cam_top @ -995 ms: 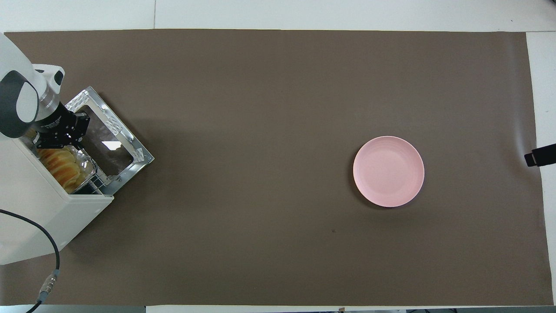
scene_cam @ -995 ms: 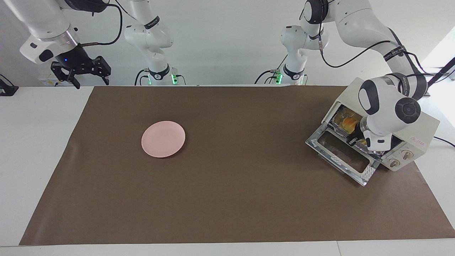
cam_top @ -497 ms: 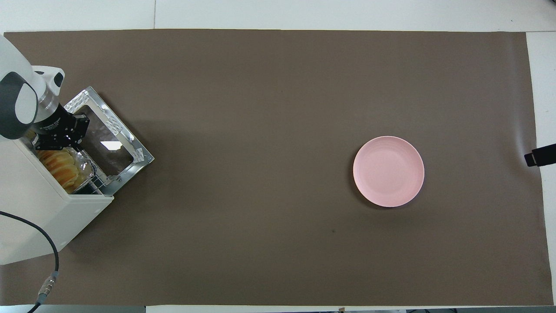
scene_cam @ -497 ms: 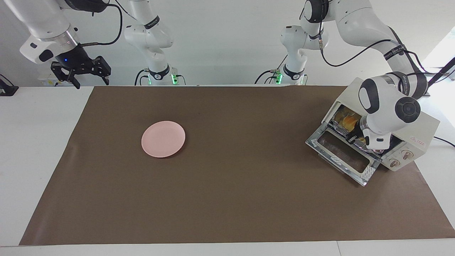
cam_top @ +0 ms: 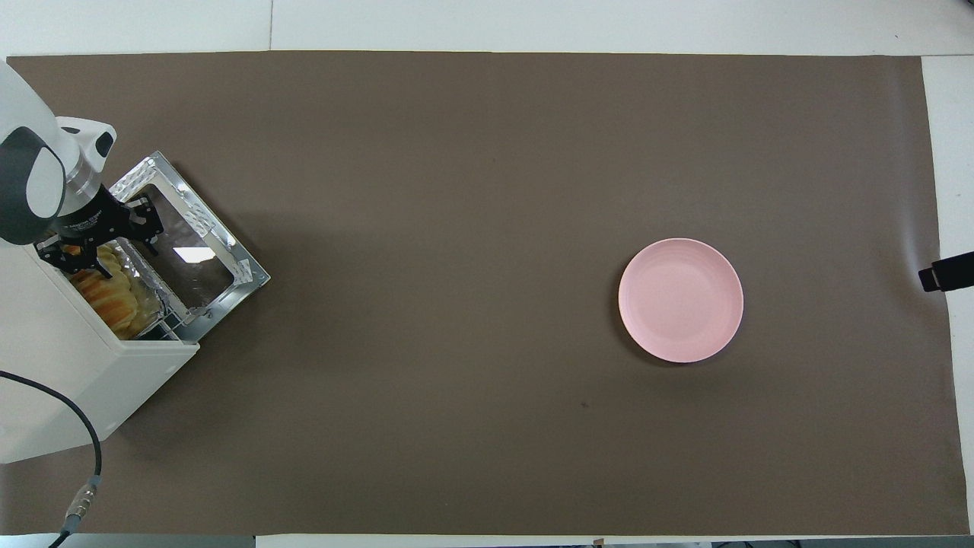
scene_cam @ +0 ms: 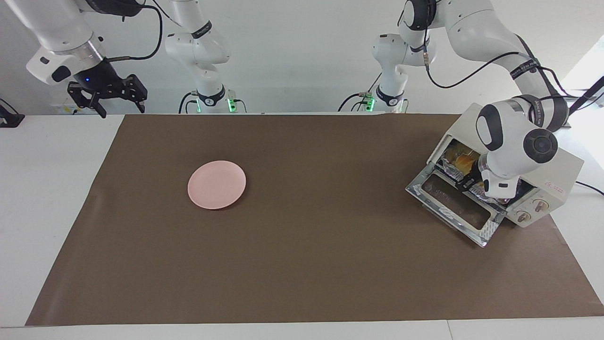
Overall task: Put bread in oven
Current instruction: 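Push the tray deeper into the oven with the left gripper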
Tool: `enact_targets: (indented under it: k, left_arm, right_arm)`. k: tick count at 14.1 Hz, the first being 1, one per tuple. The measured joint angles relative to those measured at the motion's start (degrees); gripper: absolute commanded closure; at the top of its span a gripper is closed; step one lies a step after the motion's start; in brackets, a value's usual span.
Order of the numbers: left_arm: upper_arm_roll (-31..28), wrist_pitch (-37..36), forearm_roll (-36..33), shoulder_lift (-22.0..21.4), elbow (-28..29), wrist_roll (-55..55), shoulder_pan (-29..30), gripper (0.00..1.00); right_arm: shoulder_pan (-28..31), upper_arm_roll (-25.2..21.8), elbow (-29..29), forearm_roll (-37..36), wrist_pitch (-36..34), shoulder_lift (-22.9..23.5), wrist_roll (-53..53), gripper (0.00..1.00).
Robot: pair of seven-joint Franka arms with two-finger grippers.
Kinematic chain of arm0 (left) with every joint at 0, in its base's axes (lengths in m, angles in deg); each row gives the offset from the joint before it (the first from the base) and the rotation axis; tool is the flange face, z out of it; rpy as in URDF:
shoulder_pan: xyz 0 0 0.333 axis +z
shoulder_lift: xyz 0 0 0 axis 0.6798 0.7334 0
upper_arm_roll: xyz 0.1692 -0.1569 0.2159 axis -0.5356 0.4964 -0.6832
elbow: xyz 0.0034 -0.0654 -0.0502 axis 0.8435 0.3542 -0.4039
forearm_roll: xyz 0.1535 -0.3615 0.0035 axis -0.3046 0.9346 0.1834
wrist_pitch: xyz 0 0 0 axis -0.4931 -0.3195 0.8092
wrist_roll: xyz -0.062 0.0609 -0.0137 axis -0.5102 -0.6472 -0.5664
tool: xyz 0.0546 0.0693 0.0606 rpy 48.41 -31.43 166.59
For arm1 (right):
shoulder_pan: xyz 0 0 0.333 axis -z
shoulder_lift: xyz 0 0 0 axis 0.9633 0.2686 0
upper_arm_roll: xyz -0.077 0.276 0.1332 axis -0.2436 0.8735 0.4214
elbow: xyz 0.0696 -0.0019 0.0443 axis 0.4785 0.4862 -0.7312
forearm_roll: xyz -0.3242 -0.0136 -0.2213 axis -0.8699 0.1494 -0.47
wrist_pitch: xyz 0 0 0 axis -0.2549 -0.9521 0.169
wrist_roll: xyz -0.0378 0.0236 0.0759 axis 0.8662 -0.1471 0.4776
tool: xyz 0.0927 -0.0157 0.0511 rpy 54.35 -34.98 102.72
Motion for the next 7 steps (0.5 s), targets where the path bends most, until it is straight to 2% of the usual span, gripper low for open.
enact_targets:
  k: [1, 7]
  left_arm:
    - [0.1, 0.2, 0.0, 0.0, 0.0, -0.1, 0.0, 0.00]
    - [0.7, 0.7, 0.0, 0.0, 0.0, -0.1, -0.2, 0.00]
  right_arm:
    - [0.0, 0.0, 0.0, 0.0, 0.0, 0.0, 0.0, 0.00]
    - [0.0, 0.0, 0.0, 0.0, 0.0, 0.0, 0.0, 0.00]
